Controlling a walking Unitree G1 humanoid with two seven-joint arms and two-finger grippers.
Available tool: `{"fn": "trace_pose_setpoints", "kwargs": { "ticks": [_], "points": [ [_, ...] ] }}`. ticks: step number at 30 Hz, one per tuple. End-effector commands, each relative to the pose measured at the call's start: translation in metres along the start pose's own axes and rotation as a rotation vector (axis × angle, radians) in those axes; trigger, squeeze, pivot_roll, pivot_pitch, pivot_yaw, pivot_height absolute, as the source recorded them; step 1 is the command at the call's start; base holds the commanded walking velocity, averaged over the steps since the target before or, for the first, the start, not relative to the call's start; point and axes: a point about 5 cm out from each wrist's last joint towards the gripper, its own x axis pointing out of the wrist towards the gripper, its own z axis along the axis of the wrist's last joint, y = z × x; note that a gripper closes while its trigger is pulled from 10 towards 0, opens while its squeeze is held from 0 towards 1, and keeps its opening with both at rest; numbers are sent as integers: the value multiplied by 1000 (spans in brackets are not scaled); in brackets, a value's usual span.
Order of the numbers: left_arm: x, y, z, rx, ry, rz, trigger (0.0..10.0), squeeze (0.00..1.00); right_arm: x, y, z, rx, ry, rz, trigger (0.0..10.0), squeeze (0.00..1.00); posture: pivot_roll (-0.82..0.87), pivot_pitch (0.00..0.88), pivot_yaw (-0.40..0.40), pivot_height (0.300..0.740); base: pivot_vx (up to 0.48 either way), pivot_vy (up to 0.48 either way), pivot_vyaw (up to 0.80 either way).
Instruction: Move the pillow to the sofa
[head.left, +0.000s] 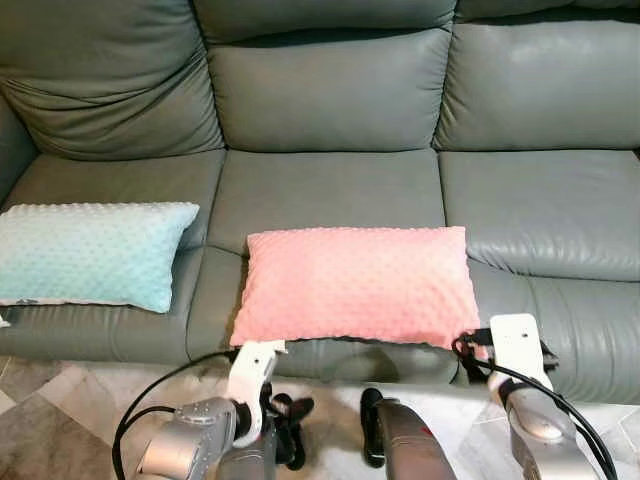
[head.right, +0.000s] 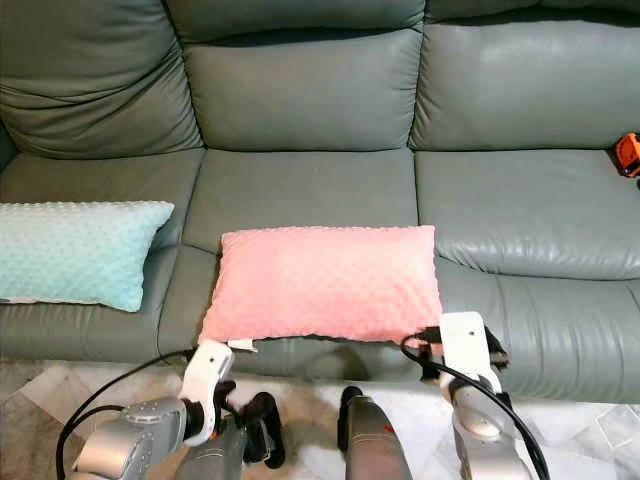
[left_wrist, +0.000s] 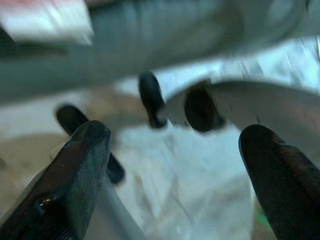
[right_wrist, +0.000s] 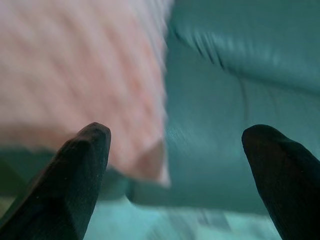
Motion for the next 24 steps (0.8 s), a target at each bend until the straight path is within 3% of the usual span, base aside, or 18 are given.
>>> {"fn": "trace_pose_setpoints", "kwargs": {
  "ticks": [1,4,9,11,17,24],
  "points": [
    [-3,1,-19,-23,106,0,10000,0,-5,-1,-26,-35,116,-7,10000,0,-123,336,84,740,0,0,0],
    [0,-3,-26,-22,160,-15,10000,0,-7,-6,-39,10,173,-36,10000,0,-117,336,84,740,0,0,0],
    [13,-3,-33,-27,200,-14,10000,0,4,-7,-40,-35,122,-51,10000,0,-121,340,82,740,0,0,0],
    [23,3,-31,-30,161,31,10000,0,15,-8,-37,1,89,-65,10000,0,-102,348,87,740,0,0,0],
    [33,20,-23,-84,67,161,10000,0,36,-6,-27,34,78,-92,10000,0,-88,371,91,740,0,0,0],
    [39,26,-27,-141,50,240,10000,0,48,-4,-20,36,86,-109,10000,0,-92,393,99,740,0,0,0]
  ]
}}
